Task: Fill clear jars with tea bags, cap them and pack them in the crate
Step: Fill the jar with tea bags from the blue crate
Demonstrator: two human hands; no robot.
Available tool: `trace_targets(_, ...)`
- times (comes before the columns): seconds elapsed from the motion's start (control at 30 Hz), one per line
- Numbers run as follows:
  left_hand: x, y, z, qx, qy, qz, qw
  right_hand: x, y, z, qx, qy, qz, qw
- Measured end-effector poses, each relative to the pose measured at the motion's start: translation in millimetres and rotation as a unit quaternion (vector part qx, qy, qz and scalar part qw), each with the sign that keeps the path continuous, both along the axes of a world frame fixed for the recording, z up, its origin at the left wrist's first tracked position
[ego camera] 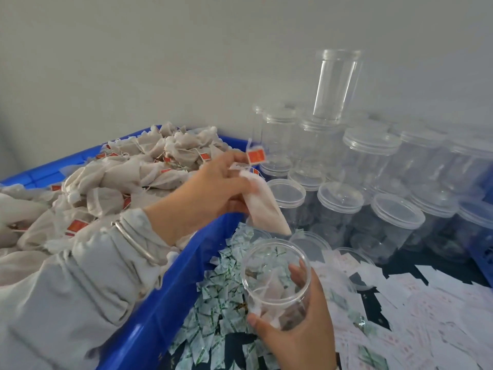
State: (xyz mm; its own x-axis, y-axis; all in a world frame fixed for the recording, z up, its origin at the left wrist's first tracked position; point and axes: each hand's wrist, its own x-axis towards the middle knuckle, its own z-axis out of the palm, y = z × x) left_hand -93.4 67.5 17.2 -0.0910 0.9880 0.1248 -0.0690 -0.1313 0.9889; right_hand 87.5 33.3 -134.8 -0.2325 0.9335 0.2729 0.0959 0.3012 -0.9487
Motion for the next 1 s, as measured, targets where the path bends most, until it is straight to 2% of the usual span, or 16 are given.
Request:
trace_targets(0.07, 10, -8, -4, 0.006, 0.049, -0.100, 0.994, -1, 1, -1, 0.001, -0.017, -0.002, 1.000)
trace_targets(0.13, 18, -15, -9, 0.010, 0.131, -0.149, 0.980, -2, 0, 1, -0.013, 0.004, 0.008, 1.000)
trace_targets(0.23, 27, -19, -15, 0.025, 0.288, -0.128, 0.949, -4, -1, 4, -0.057, 0.039, 0.044, 0.997)
trace_targets(0.3, 29, -21, -17, 0.054, 0.390, -0.112, 0.912, -4, -2, 5, -0.053, 0.070, 0.008, 0.996)
trace_targets(0.43, 30, -27, -16, 0.104, 0.469, -0.137, 0.866, -3, -4, 6, -0.042, 0.058, -0.007, 0.997)
trace_targets(0.53, 28, -27, -17, 0.121, 0.506, -0.182, 0.835, -3, -1, 1, -0.050, 0.087, -0.009, 0.995)
trace_targets(0.63, 25, -24, -19, 0.107, 0.491, -0.186, 0.844, -4, -3, 3, -0.041, 0.075, 0.007, 0.996)
trace_targets(0.7, 17, -16, -17, 0.097, 0.472, -0.130, 0.866, -3, -3, 1, -0.050, 0.089, 0.002, 0.995)
trace_targets(0.8, -13, 5, -17, 0.071, 0.449, 0.062, 0.889, -3, -6, 1, -0.056, 0.093, 0.000, 0.994)
trace_targets(0.83, -27, 12, -18, 0.053, 0.453, 0.128, 0.880, -2, -7, 3, -0.059, 0.093, 0.001, 0.994)
trace_targets(0.9, -57, 22, -23, 0.014, 0.492, 0.222, 0.842, -2, -8, 3, -0.061, 0.087, 0.002, 0.994)
trace_targets(1.0, -94, 28, -34, -0.045, 0.555, 0.291, 0.778, -2, -11, 4, -0.056, 0.086, -0.006, 0.995)
